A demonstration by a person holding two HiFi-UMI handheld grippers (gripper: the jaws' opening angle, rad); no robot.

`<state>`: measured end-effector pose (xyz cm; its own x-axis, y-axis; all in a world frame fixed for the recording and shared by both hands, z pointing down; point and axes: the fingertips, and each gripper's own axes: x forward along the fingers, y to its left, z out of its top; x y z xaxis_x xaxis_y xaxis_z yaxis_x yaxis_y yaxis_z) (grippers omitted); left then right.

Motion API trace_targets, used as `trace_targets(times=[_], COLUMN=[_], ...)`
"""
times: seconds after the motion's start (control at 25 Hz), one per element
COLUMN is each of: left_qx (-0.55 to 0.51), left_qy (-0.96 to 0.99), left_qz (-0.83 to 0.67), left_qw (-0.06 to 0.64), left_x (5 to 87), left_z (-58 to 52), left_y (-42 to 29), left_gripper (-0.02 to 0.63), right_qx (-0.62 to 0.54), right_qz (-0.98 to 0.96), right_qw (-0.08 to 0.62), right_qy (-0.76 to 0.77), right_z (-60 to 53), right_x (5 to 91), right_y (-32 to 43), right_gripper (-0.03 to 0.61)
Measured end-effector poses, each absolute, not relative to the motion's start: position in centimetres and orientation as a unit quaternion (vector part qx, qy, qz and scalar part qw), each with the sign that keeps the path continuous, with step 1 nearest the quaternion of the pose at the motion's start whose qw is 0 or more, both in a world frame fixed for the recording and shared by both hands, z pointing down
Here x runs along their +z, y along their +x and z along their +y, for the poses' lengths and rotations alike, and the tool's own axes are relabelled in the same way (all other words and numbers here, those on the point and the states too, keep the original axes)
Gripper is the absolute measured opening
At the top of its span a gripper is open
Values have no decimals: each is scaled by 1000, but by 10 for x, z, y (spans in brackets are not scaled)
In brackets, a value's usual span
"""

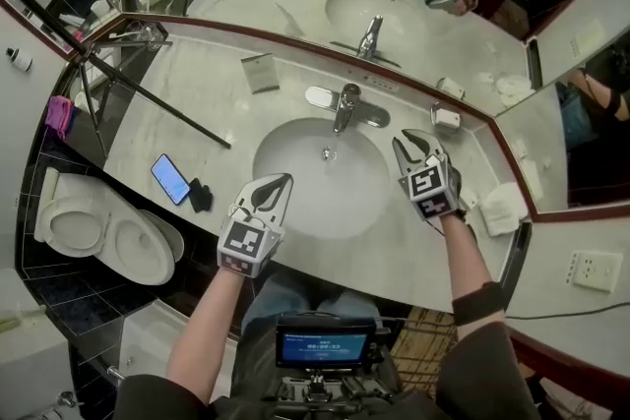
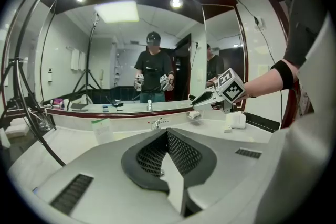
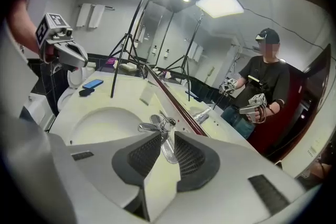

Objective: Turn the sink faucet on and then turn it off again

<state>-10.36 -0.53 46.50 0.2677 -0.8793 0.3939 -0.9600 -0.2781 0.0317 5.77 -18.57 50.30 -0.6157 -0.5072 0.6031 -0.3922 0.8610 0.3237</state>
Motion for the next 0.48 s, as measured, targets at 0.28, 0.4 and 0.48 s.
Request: trace_targets(times=[0.28, 0.4, 0.48], left_qx=[166, 167, 169], left_qy=[753, 740, 731], left_qz=[-621, -635, -645], left_qw=[143, 146, 149], left_x=[479, 483, 486], left_z=[-11, -13, -13], left_y=[-90, -82, -80], left_gripper=[0, 0, 0], right_qx=[-169, -215, -241], right_qz=[-892, -887, -886], right_qw=[378, 382, 374], right_qy=[179, 148, 127], right_z=[-215, -226, -231], right_x=[548, 558, 562], right_y=[40, 30, 15], right_gripper=[181, 181, 195])
